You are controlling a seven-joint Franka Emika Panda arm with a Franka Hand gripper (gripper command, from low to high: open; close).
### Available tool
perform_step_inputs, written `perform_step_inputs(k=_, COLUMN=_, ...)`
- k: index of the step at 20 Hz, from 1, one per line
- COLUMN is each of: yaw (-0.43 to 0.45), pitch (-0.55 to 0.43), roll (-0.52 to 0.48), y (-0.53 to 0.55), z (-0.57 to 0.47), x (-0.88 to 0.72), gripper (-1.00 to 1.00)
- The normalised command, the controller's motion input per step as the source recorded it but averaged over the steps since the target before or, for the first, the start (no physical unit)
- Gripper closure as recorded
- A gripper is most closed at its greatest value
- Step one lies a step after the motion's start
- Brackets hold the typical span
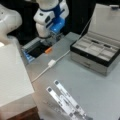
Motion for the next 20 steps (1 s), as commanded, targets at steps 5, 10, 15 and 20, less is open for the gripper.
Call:
perform_step_inputs(k=5, yaw=-0.099, pitch=-0.219, roll=-0.205, y=-0.15, z=-0.26, x=-0.42, gripper=-1.0)
perform_step_inputs(k=10, yaw=-0.061, pitch=-0.199, roll=-0.194, y=-0.12, z=-0.28, x=-0.27, gripper=-1.0)
perform_step_inputs(k=15, yaw=-0.015, pitch=-0.152, roll=-0.157, y=-0.05, z=-0.16, x=-0.13, gripper=1.0)
perform_step_inputs(k=20, yaw=0.021, pitch=-0.112, roll=-0.122, y=0.01, z=-0.08, x=-0.07, gripper=1.0)
